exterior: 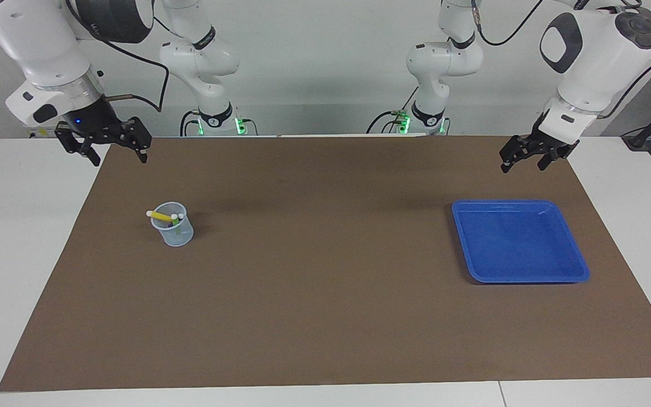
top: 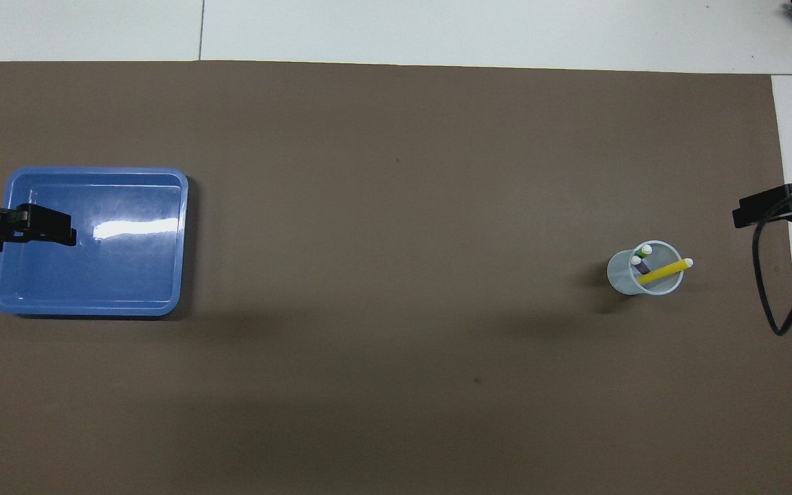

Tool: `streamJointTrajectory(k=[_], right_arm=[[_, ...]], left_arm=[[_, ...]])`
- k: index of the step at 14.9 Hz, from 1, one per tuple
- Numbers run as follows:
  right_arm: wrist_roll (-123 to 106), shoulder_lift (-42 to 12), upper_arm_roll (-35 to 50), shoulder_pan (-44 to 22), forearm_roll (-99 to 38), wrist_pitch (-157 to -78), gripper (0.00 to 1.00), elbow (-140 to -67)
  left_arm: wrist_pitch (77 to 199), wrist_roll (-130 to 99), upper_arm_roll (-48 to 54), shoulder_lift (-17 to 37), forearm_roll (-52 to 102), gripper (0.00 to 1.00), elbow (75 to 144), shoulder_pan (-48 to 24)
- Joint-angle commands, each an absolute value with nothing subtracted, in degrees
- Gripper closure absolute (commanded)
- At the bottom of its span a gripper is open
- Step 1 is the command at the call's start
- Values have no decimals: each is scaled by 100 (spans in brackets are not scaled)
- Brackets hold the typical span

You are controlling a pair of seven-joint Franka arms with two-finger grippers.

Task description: Transfer and insert pens with both arms

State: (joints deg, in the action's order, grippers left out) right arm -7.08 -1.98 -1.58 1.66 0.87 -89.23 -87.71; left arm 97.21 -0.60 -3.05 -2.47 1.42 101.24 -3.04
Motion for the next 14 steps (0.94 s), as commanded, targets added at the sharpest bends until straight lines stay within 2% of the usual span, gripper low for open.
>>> streamJointTrajectory(k=[1, 14], right_arm=[[-580, -255, -202, 132, -9, -8798, 0, -8657], [-571, -237, -211, 123, 79, -8728, 0, -8657]], left_arm=[[9765, -9, -360, -369, 149, 0, 10230, -352], [9765, -9, -360, -369, 158, 0, 10230, -360]])
